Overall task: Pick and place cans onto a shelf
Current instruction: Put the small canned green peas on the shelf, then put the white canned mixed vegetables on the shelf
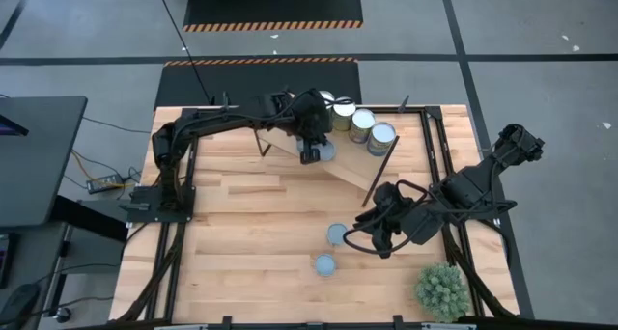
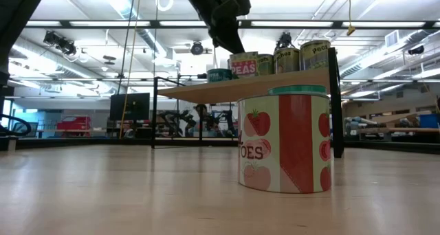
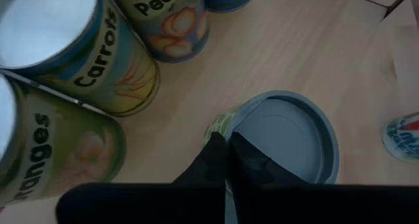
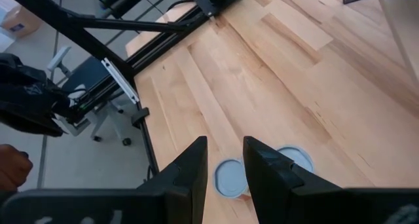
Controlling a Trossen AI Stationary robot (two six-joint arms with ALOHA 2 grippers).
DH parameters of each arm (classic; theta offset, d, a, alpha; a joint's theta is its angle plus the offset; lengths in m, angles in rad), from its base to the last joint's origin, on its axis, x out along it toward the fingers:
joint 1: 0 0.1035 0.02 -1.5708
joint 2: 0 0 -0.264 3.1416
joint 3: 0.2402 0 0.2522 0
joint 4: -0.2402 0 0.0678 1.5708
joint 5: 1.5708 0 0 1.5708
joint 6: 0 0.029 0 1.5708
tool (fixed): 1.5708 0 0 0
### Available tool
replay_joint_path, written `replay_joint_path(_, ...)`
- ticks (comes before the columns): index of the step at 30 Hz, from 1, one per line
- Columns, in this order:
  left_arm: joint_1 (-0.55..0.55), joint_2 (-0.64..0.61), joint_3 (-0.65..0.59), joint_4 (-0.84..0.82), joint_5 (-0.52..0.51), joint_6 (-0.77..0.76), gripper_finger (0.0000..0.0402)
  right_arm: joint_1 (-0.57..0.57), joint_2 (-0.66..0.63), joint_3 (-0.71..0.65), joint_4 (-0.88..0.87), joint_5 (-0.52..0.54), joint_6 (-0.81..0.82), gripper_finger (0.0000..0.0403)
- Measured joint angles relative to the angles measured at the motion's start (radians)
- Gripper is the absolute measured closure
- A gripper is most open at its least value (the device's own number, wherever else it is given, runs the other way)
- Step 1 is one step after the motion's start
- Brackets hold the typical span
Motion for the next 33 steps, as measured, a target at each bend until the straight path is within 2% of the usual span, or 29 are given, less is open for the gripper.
replay_joint_path(13,0.005,0.0,0.0,0.0,0.001,0.042,0.0388,-0.007,0.0,0.0,0.001,-0.002,0.0,0.0298)
replay_joint_path(25,0.0,0.001,-0.001,0.0,-0.062,0.061,0.0304,-0.007,0.0,0.0,0.007,-0.001,-0.003,0.0298)
replay_joint_path(33,-0.032,-0.009,-0.001,0.049,-0.061,0.073,0.0288,-0.007,0.0,0.0,0.007,-0.001,-0.004,0.0298)
